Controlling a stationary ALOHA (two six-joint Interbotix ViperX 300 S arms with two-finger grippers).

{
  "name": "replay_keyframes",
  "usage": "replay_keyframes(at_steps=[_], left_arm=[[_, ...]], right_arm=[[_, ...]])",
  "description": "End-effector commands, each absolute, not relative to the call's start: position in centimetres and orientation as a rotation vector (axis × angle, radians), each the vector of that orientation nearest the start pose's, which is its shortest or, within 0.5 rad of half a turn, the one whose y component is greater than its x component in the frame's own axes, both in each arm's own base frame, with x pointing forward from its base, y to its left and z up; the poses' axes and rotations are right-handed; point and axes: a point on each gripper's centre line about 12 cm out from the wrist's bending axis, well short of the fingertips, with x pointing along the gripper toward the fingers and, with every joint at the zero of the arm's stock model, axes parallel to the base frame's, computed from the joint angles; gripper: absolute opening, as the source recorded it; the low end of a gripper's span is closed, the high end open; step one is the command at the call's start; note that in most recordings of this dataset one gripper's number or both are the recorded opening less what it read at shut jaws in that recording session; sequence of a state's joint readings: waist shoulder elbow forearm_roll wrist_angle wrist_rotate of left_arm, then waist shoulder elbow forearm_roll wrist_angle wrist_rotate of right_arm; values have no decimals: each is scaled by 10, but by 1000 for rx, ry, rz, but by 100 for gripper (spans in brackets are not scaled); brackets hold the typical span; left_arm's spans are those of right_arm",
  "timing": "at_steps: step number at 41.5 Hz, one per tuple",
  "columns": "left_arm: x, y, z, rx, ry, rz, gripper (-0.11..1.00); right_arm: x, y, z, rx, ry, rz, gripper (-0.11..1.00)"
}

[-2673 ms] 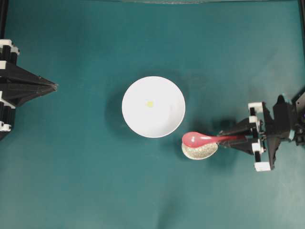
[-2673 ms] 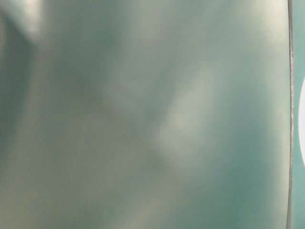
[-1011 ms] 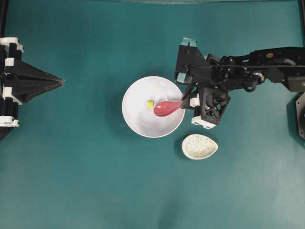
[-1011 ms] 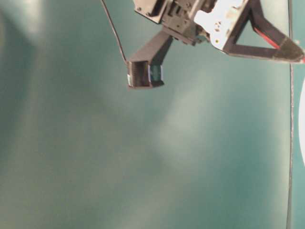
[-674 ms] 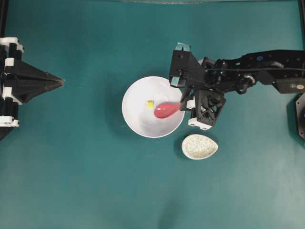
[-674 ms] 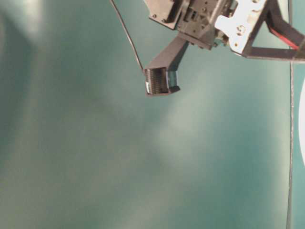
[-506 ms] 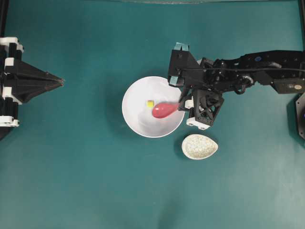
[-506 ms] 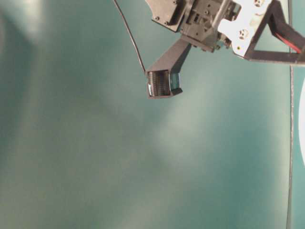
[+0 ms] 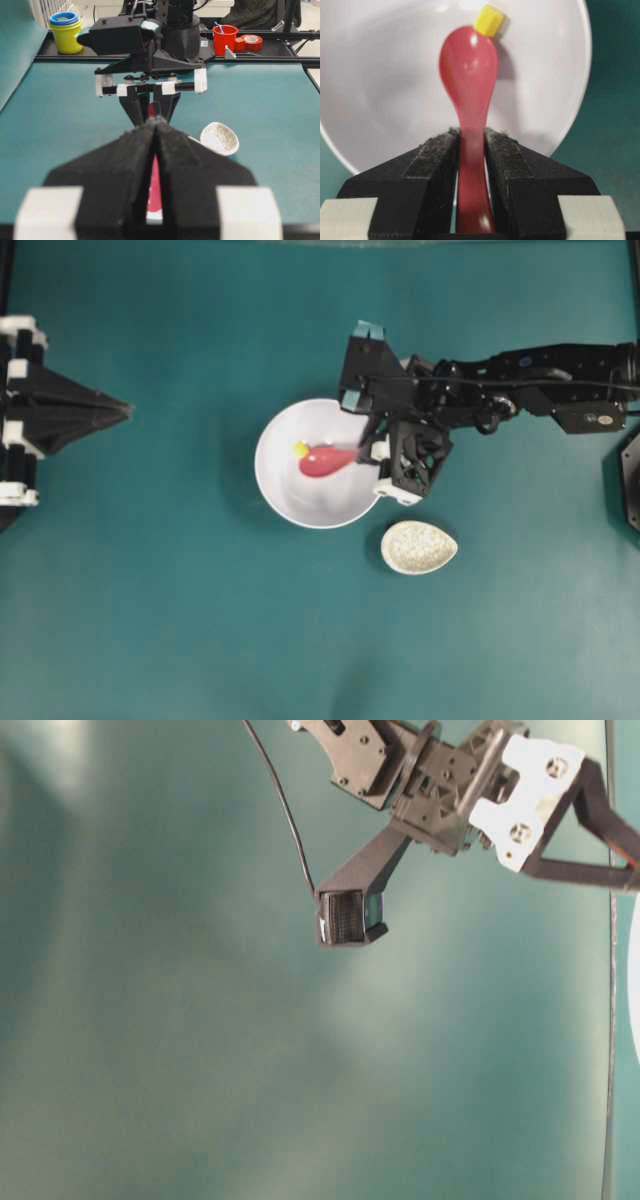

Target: Scoop the yellow hexagonal prism block from the bowl with a spoon using the right arm.

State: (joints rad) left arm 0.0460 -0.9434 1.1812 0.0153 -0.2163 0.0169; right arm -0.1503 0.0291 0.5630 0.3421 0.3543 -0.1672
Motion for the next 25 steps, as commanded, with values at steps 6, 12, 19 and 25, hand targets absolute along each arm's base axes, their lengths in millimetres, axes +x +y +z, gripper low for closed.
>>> replay_keyframes(at_steps=[6,12,19,25], left_arm=[[203,9,284,33,2,43,0],[203,9,284,32,2,43,0],[203,9,285,30,-2,43,0],[203,9,285,29,-1,43,0]], right_arm=[[393,-58,181,266,835,-135,24],[394,-66,183,270,813,-156,24],[396,-68,185,268,792,-164,23],[395,-68,185,270,795,-164,23]])
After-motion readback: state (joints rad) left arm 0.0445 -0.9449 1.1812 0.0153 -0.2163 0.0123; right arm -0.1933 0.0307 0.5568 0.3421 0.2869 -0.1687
